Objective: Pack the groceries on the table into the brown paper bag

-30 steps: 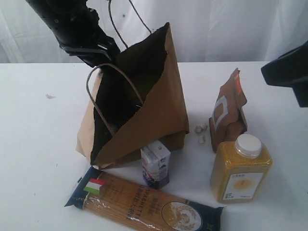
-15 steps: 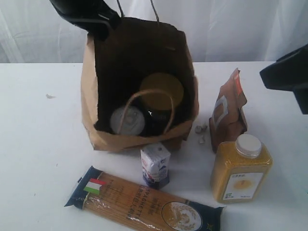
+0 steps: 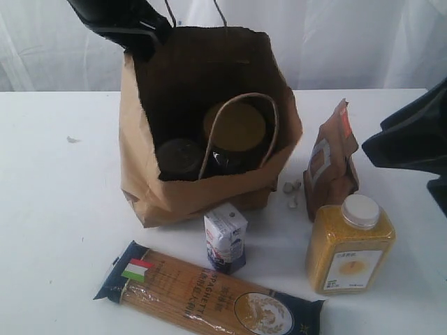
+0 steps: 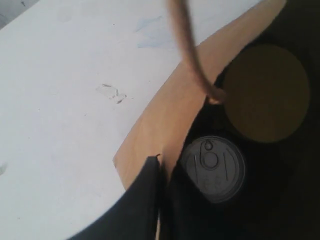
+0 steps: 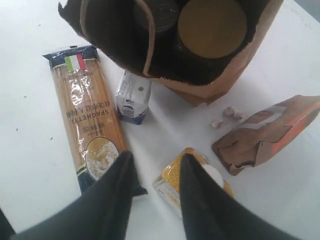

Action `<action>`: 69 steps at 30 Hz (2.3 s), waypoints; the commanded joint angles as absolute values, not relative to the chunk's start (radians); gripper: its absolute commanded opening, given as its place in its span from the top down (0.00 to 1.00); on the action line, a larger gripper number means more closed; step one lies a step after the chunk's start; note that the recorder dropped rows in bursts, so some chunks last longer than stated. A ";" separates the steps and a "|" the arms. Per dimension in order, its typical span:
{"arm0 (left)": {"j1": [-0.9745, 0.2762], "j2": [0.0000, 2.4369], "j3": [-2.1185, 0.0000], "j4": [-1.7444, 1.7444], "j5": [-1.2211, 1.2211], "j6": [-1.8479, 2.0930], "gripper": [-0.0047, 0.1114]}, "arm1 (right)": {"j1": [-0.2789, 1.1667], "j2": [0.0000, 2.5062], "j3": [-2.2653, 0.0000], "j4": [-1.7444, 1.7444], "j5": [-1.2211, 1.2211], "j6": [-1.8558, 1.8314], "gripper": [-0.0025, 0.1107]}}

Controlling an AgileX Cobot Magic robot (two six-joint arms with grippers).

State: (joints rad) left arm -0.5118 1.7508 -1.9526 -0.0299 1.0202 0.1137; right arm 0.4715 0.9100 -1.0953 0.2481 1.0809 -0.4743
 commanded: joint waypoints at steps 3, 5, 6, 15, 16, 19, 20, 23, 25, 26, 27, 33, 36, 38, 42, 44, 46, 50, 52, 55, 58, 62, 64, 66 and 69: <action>-0.512 1.739 -1.955 -0.044 0.997 0.062 0.31 | 0.470 0.911 -1.096 0.261 1.080 -0.487 0.71; -0.512 1.739 -1.955 -0.044 0.986 0.056 0.17 | 0.470 0.911 -1.096 0.272 1.080 -0.487 0.71; -0.512 1.739 -1.955 -0.044 0.986 0.056 0.16 | 0.470 0.911 -1.096 0.272 1.080 -0.488 0.71; -0.512 1.678 -1.957 -0.026 0.988 0.056 0.24 | 0.470 0.926 -1.101 0.272 1.029 -0.634 0.56; -0.512 1.661 -1.957 -0.017 0.995 0.056 0.24 | 0.470 0.939 -1.109 0.272 1.025 -0.644 0.52; -0.512 1.603 -1.957 -0.013 1.045 0.059 0.25 | 0.473 0.991 -1.138 0.284 1.025 -0.713 0.46; -0.512 1.583 -1.957 -0.011 1.068 0.060 0.25 | 0.483 1.010 -1.148 0.289 1.025 -0.740 0.45; -0.512 1.526 -1.957 -0.006 1.162 0.066 0.25 | 0.543 1.078 -1.186 0.291 1.022 -0.872 0.45; -0.512 1.491 -1.957 0.000 1.221 0.066 0.25 | 0.589 1.131 -1.213 0.285 1.024 -0.937 0.45; -0.512 1.475 -1.953 0.000 1.221 0.066 0.25 | 0.607 1.157 -1.223 0.279 1.022 -0.950 0.45; -0.512 1.455 -1.940 0.000 1.221 0.059 0.25 | 0.629 1.181 -1.235 0.275 1.018 -0.972 0.45; -0.512 1.337 -1.810 0.012 1.221 0.038 0.25 | 0.750 1.299 -1.286 0.213 0.912 -1.053 0.45; -0.512 1.288 -1.741 0.038 1.221 0.020 0.25 | 0.792 1.349 -1.317 0.148 0.881 -1.053 0.45; -0.512 1.254 -1.696 0.039 1.221 0.019 0.25 | 0.813 1.372 -1.331 0.111 0.863 -1.053 0.45; -0.512 1.204 -1.597 0.044 1.221 0.019 0.25 | 0.843 1.412 -1.346 0.083 0.825 -1.053 0.45; -0.512 1.184 -1.554 0.044 1.221 0.019 0.25 | 0.849 1.440 -1.353 0.055 0.811 -1.053 0.45; -0.512 1.164 -1.513 0.044 1.221 0.014 0.25 | 0.849 1.471 -1.367 0.043 0.802 -1.053 0.45; -0.512 1.137 -1.456 0.044 1.205 0.000 0.25 | 0.849 1.525 -1.396 0.022 0.790 -1.053 0.45; -0.512 1.127 -1.430 0.044 1.181 0.000 0.25 | 0.849 1.549 -1.404 -0.011 0.785 -1.051 0.45; -0.512 1.113 -1.401 0.044 1.163 0.000 0.25 | 0.849 1.581 -1.408 -0.061 0.783 -1.023 0.45; -0.512 1.104 -1.384 0.044 1.155 0.000 0.25 | 0.849 1.602 -1.408 -0.063 0.783 -1.018 0.46; -0.512 1.105 -1.382 0.044 1.155 0.000 0.25 | 0.849 1.609 -1.408 -0.068 0.804 -1.018 0.65; -0.512 1.105 -1.382 0.044 1.153 0.000 0.25 | 0.849 1.607 -1.408 -0.080 0.806 -1.017 0.83; -0.512 1.105 -1.382 0.044 1.153 0.000 0.25 | 0.849 1.607 -1.410 -0.091 0.804 -1.006 0.98; -0.512 1.105 -1.382 0.042 1.151 -0.007 0.25 | 0.849 1.607 -1.421 -0.093 0.802 -0.986 0.98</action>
